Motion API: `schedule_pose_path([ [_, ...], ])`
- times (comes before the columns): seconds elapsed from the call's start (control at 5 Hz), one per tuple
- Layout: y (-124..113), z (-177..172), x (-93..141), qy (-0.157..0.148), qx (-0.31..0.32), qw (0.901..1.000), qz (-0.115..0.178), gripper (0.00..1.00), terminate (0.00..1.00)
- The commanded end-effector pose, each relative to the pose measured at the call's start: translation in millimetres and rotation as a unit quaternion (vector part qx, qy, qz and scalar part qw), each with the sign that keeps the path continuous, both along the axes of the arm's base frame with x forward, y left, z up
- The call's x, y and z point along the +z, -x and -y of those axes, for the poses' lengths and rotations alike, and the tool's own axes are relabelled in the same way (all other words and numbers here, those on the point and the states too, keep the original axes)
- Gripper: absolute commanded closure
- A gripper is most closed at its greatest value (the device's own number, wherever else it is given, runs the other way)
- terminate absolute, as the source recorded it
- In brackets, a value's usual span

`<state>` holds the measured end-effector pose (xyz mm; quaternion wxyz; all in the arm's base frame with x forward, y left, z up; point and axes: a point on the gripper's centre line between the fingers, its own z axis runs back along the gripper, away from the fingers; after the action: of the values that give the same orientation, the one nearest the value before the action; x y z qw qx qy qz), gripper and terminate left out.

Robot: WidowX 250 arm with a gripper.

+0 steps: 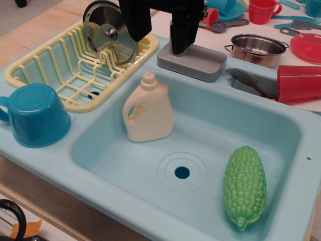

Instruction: Put detergent from sink into drying rack

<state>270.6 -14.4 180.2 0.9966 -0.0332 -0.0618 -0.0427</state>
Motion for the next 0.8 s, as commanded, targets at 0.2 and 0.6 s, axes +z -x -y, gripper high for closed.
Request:
schedule_pose_path([
  [0.2,11.2,-0.7,-13.4,0.004,-0.083,0.9963,0.018,0.0,0.0],
  [0.6,19.5,-4.4,-32.4,0.014,-0.142,0.9889,0.04,0.0,0.0],
])
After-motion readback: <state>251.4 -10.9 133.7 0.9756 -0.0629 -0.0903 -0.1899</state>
